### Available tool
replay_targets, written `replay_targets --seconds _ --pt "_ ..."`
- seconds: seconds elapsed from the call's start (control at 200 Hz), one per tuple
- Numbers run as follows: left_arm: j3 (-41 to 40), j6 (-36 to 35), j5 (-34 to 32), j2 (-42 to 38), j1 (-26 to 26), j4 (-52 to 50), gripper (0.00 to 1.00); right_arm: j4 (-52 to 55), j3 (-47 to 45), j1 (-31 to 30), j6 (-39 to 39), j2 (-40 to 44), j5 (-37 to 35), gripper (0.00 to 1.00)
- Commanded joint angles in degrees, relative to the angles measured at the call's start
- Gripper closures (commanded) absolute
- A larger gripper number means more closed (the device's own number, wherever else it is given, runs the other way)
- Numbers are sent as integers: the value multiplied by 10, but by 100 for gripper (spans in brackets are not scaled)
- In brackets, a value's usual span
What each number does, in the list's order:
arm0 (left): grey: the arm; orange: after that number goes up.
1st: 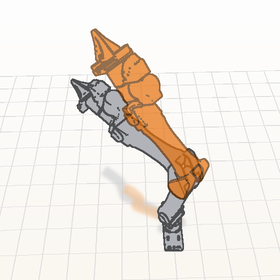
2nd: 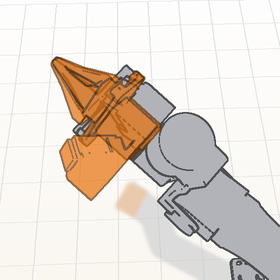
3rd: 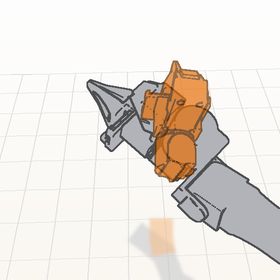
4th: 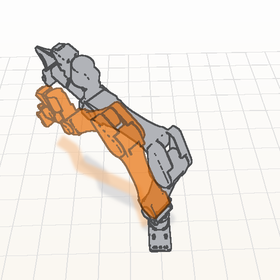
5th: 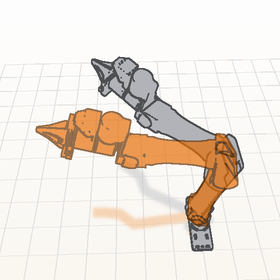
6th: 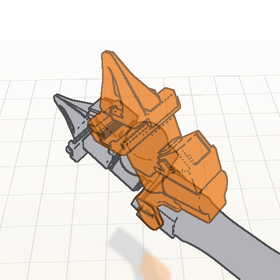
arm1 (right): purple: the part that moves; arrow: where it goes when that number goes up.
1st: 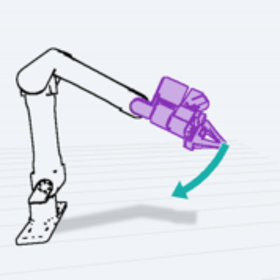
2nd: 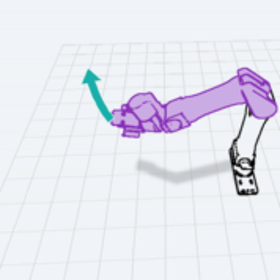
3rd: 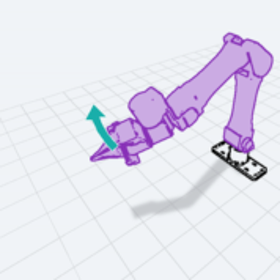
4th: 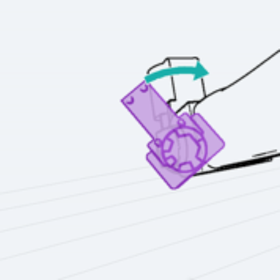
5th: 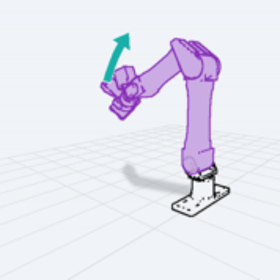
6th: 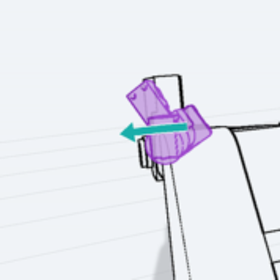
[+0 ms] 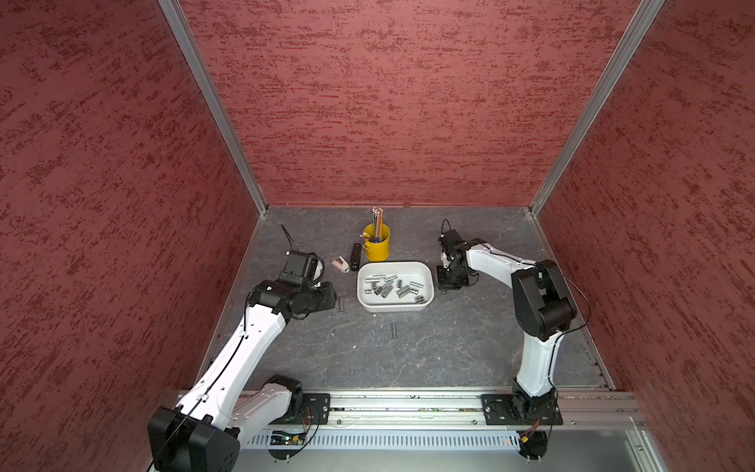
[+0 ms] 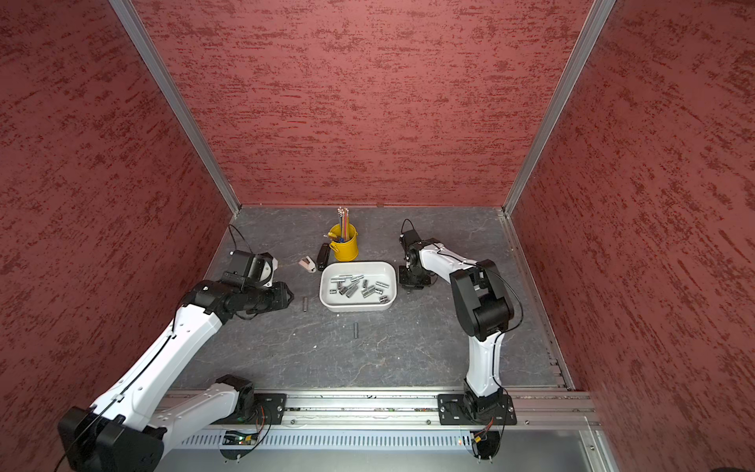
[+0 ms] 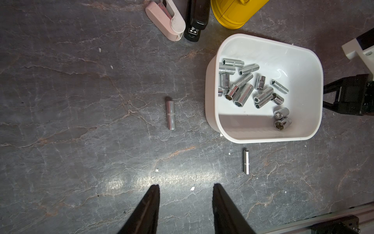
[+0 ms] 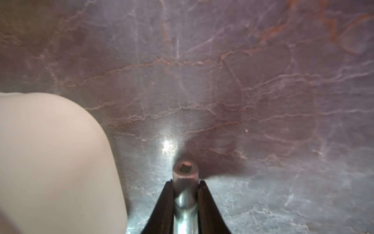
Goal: Take out the socket from the storage box
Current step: Place the socket head at the center of the board.
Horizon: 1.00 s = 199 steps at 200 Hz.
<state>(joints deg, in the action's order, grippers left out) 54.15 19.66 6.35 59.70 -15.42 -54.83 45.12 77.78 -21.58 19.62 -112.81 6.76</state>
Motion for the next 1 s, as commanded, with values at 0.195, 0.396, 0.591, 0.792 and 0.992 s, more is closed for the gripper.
replay_targets --seconds 0.195,0.396,0.591,0.792,0.992 --pt "-6 -6 3 2 2 13 54 -10 -9 -5 4 -19 -16 73" --pt "-6 -6 3 4 2 13 53 -7 -9 -6 3 -12 -15 68" --pt "-6 -6 3 3 3 13 53 -3 -7 -6 4 -3 -19 65" --pt "-6 -7 7 5 2 14 52 4 -8 -5 5 17 -36 63" --pt "12 -10 21 17 -13 13 52 5 -11 -6 6 52 -53 61"
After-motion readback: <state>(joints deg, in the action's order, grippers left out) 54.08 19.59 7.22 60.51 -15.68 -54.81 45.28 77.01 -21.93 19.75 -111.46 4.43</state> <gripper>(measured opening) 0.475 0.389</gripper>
